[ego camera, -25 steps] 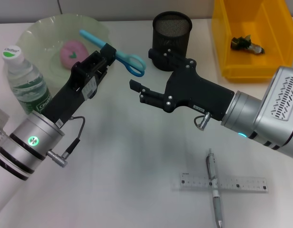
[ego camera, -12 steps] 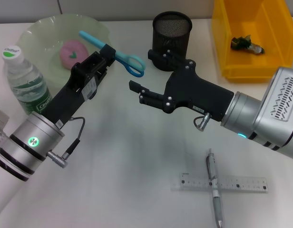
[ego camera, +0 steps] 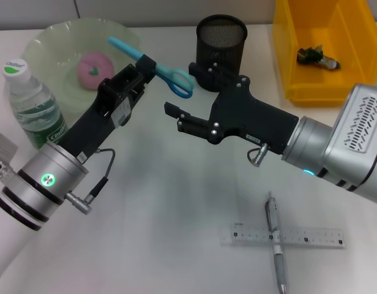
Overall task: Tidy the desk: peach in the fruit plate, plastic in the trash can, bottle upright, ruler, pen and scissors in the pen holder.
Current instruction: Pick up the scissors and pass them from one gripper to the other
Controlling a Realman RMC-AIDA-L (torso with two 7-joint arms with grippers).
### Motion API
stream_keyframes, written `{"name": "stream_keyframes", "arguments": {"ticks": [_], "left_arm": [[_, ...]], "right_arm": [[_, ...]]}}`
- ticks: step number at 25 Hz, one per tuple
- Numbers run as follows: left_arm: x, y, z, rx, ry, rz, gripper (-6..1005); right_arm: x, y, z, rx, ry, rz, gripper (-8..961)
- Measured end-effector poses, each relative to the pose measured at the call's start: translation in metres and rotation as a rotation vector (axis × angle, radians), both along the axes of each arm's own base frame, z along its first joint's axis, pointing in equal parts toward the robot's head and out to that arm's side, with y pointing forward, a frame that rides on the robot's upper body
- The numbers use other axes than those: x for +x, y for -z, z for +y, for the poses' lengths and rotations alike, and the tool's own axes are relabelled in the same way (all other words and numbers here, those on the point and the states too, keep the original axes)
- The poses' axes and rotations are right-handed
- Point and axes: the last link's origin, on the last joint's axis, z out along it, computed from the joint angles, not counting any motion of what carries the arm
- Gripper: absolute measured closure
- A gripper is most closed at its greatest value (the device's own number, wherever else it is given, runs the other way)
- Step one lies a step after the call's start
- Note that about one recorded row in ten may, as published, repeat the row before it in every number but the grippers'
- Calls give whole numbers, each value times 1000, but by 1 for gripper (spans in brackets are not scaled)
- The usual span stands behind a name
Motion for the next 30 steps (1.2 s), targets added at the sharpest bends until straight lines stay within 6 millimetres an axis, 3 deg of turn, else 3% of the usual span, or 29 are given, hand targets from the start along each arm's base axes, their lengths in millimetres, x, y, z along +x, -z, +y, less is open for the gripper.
{"name": "stream_keyframes", "arguments": {"ticks": [17, 23, 30], "left_arm": [[-2, 2, -5, -4, -7, 1, 763], [-1, 2, -5, -5, 3, 1, 763], [-1, 1, -5, -1, 5, -4, 762]], "right_arm": [[-2, 1, 2, 0, 7, 2, 229], [-3, 2, 1, -3, 6, 3, 452], [-5, 3, 1, -11, 4, 6, 457]]}}
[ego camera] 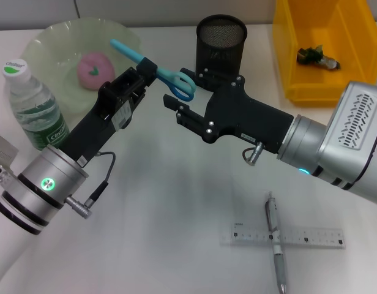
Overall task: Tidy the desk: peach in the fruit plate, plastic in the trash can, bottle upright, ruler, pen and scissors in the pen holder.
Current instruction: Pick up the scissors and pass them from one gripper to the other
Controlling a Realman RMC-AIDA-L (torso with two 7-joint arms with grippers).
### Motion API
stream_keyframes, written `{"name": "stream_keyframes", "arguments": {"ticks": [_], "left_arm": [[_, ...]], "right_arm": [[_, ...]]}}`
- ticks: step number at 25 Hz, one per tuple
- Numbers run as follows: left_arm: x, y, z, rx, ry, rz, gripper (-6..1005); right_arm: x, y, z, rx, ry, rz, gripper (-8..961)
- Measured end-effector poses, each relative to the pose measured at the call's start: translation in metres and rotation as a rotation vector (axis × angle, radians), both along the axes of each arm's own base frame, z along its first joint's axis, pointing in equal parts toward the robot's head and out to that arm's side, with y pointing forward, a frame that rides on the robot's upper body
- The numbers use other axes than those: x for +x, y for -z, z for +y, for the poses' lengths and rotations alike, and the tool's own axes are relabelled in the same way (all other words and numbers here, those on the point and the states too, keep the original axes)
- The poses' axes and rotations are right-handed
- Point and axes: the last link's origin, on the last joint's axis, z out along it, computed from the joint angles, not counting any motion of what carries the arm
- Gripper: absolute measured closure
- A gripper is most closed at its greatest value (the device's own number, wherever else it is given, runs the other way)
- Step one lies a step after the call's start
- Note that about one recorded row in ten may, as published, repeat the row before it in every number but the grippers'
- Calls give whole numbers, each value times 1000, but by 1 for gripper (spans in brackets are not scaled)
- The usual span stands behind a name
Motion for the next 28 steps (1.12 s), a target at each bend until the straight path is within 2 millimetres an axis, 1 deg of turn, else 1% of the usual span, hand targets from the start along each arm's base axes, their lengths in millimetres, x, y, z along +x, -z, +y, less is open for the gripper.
{"name": "stream_keyframes", "arguments": {"ticks": [14, 17, 22, 28], "left_arm": [[0, 0, 0, -2, 0, -5, 763], [0, 0, 0, -2, 0, -6, 763], [1, 0, 0, 1, -4, -10, 763], [1, 0, 0, 2, -6, -11, 762]], "right_arm": [[-1, 1, 1, -1, 2, -4, 479], [-1, 0, 2, 3, 5, -1, 597], [-1, 0, 3, 7, 7, 2, 592], [-1, 0, 2, 4, 5, 1, 612]]}}
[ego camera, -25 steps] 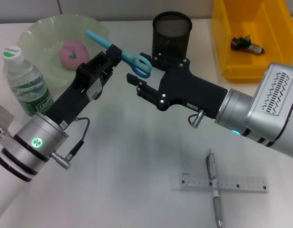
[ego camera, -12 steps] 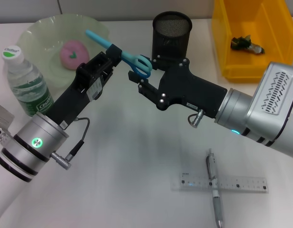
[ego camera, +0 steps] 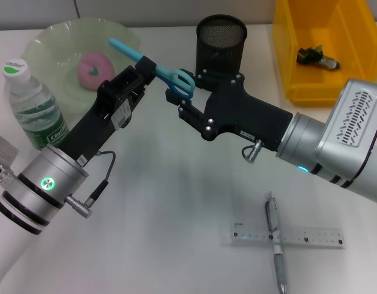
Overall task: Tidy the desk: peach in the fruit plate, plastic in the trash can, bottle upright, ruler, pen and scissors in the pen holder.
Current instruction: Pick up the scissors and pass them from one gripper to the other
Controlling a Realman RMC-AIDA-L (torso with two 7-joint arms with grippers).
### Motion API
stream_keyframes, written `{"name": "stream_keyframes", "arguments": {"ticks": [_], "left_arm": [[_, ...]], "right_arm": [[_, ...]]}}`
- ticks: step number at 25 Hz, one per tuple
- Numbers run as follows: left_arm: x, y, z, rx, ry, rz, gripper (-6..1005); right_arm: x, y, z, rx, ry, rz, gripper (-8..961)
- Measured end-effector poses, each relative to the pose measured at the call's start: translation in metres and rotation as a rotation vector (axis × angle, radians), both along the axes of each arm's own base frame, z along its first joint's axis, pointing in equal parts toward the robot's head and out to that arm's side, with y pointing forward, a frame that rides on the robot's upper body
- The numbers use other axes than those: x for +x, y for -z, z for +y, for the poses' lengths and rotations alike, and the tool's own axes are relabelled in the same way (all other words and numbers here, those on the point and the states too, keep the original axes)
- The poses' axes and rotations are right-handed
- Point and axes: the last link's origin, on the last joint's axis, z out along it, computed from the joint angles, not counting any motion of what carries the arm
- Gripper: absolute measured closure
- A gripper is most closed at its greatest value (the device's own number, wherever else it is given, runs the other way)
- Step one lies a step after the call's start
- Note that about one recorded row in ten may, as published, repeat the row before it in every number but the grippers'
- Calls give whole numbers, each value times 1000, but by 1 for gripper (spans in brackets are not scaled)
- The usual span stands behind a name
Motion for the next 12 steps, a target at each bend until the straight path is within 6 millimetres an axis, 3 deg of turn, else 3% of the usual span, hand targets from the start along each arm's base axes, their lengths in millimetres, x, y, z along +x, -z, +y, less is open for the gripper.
{"name": "stream_keyframes", "arguments": {"ticks": [12], "left_arm": [[0, 0, 0, 1, 2, 0, 762]], "right_arm": [[0, 1, -1, -4, 7, 7, 671]]}}
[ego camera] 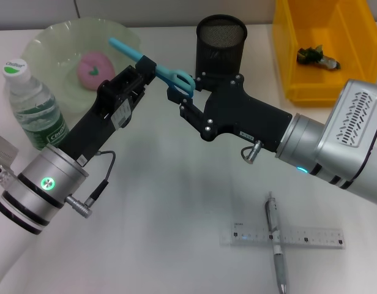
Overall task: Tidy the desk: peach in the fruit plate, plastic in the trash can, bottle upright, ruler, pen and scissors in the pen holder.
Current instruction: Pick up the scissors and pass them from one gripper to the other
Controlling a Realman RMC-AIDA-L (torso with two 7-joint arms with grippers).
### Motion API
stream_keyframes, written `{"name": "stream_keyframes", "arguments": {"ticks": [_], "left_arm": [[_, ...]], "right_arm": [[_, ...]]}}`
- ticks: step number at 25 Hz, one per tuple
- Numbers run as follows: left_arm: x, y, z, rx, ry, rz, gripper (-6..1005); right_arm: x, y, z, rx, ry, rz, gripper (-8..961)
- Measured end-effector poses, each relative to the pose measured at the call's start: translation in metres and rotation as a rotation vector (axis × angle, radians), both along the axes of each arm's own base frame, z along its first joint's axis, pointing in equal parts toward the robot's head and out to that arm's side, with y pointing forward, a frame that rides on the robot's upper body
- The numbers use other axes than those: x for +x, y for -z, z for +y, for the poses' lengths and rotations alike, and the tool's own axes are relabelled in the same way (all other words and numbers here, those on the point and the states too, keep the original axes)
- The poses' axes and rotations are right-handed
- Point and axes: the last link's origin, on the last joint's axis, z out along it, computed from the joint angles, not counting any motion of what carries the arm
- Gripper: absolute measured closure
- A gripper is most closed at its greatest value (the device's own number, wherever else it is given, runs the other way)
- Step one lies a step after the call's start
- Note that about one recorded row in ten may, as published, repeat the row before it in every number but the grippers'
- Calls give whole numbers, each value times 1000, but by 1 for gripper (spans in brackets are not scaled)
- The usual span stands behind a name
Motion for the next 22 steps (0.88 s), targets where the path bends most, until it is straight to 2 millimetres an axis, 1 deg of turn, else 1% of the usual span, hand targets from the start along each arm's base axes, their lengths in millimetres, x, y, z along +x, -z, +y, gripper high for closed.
{"name": "stream_keyframes", "arguments": {"ticks": [4, 7, 22], "left_arm": [[0, 0, 0, -1, 0, 0, 762], [0, 0, 0, -1, 0, 0, 763], [0, 0, 0, -2, 0, -3, 762]], "right_arm": [[0, 0, 0, 3, 5, 6, 696], [0, -1, 1, 4, 7, 7, 694], [0, 0, -1, -1, 7, 8, 798]]}}
